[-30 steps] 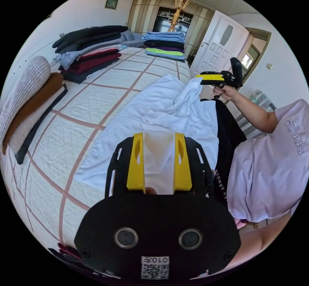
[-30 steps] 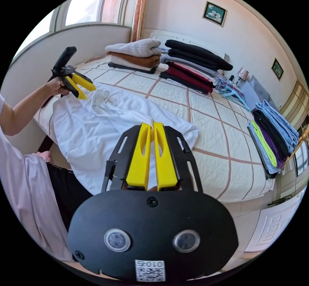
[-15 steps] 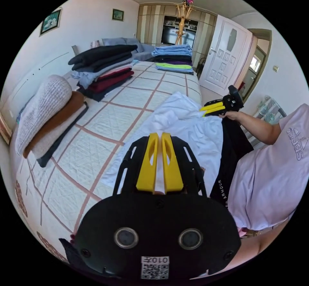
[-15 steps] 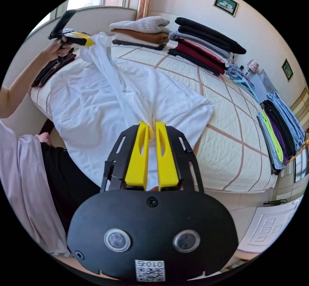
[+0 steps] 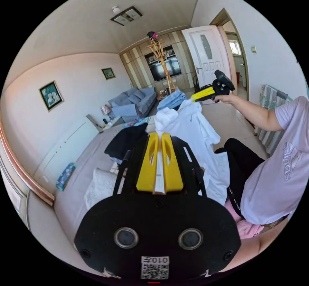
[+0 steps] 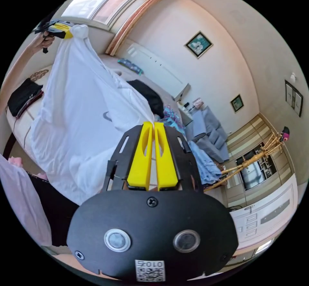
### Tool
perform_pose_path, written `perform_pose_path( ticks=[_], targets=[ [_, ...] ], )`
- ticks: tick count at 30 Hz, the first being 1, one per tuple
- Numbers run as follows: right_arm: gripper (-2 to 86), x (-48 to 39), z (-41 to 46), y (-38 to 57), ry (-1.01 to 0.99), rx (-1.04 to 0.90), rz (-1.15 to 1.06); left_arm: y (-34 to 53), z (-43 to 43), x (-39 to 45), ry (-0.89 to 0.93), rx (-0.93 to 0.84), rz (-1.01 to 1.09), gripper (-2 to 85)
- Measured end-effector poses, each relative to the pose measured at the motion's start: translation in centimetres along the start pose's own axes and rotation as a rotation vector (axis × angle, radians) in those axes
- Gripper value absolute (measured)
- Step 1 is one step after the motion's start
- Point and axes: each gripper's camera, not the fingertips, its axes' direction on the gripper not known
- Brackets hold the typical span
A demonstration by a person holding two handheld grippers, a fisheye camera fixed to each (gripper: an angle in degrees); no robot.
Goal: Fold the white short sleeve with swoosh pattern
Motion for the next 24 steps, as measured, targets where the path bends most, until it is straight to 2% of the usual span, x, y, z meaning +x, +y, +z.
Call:
perform_pose_path(
  ticks=[4, 7, 9, 11, 15, 17, 19, 22, 24],
  targets=[
    [2.5, 6.8, -12.0, -4.0, 0.001, 0.24, 0.153, -9.2, -11.3, -0.7, -0.08, 0.138, 0.046, -0.2],
    [2.7, 7.4, -20.8, -4.1, 0.1, 0.468, 0.178, -12.8, -19.1, 0.9, -0.139, 0.253, 0.094, -0.2],
    [2.7, 6.8, -23.7, -4.7, 0.216, 0.462, 0.123, -14.1, -22.3, 2.3, -0.098, 0.309, 0.126, -0.2],
    [2.6, 6.6, -24.6, -6.1, 0.311, 0.337, 0.044, -15.2, -23.7, 4.0, -0.024, 0.335, 0.153, -0.2],
    [2.4, 8.3, -21.6, -7.2, 0.255, 0.069, -0.019, -16.7, -19.3, 9.0, 0.106, 0.281, 0.208, -0.2],
    [2.3, 11.1, -17.3, -7.7, 0.206, -0.101, 0.028, -17.0, -15.2, 10.4, 0.168, 0.266, 0.201, -0.2],
    [2.2, 14.1, -14.8, -8.8, 0.24, -0.174, 0.102, -18.0, -10.0, 11.2, 0.217, 0.288, 0.169, -0.2],
    [2.1, 17.3, -14.8, -13.0, 0.441, -0.105, 0.21, -19.2, -5.6, 9.7, 0.348, 0.432, 0.05, -0.2],
    [2.1, 17.0, -14.8, -16.5, 0.545, -0.021, 0.142, -18.4, -4.0, 8.5, 0.39, 0.522, -0.037, -0.1]
  ],
)
